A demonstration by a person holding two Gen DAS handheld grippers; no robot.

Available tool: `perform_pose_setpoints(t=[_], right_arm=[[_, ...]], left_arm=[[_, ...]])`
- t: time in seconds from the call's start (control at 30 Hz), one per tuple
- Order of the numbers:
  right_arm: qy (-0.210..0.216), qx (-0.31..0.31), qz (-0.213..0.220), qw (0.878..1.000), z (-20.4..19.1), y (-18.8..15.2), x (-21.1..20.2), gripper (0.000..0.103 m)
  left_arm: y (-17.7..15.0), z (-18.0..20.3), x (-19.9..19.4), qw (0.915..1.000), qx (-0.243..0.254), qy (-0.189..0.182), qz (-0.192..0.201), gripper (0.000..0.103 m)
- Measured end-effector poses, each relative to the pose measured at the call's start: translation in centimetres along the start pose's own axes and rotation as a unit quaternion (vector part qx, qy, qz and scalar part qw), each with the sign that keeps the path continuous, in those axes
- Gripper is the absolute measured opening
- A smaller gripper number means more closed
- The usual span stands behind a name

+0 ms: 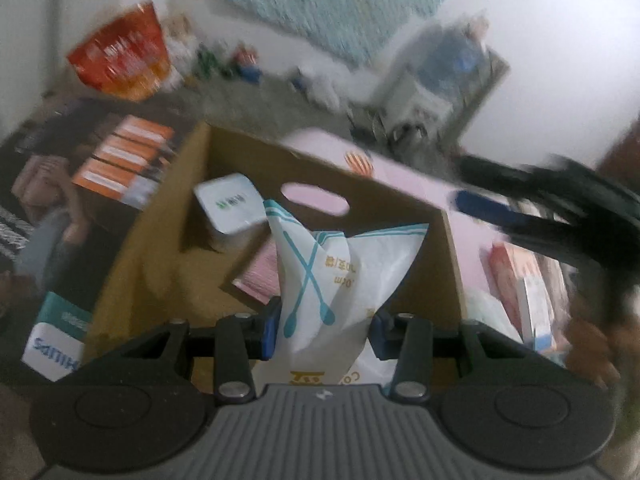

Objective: Organize soft objects
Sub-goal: 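Release the white spoon-print bag into the box with the left tool while the right tool returns to the pile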

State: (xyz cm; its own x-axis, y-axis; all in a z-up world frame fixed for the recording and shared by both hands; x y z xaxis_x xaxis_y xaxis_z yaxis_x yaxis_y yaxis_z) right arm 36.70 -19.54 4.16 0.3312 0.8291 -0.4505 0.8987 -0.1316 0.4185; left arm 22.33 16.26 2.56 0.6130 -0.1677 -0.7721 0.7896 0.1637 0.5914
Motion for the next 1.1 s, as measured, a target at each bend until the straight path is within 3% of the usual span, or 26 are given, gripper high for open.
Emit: perform_pose_setpoints(t=[0.13,0.3,0.6,0.9,1.1], right_arm=[[0.031,-0.001,0.025,0.999,0.7,-3.0,-7.1,0.056],[0.051,0.048,0.050,0.996,4.8,-6.3,-13.3,0.057],[0.031,0.097,0.116,0.988,11.0,-9.9,-20.9,0.058],[0.009,0.125,0.139,0.982,14.0,-11.8,-23.0,0.058],[-0.003,0.142,0.142,0.980,15.1,-12.9,-23.1,0.058]], left_arm=[[1.9,1.6,3.5,0.9977,0.046,-0.001,-0.048,0.044],[2.9,2.6,9.1,0.9930,0.041,-0.024,-0.108,0.044],[2.4,4.2,15.7,0.9836,0.054,-0.029,-0.170,0.044],[2.9,2.9,18.4,0.9860,0.052,0.025,-0.156,0.045],[3.2,2.6,18.1,0.9895,0.051,0.037,-0.130,0.054]])
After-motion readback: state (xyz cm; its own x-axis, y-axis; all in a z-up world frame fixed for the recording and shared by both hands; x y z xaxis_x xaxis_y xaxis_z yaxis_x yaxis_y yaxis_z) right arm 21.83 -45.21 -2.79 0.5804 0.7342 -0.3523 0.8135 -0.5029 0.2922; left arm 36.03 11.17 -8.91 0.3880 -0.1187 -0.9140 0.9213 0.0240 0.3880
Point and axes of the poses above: each gripper's, at about its wrist camera, not at the fingertips, and x roughly the way its jaws point, z to its right, y to its top, the point moved 3 cm from there along x, roughly the way its jaws point, and after that the axes turned 12 degrees about x, right-handed, at the moved point
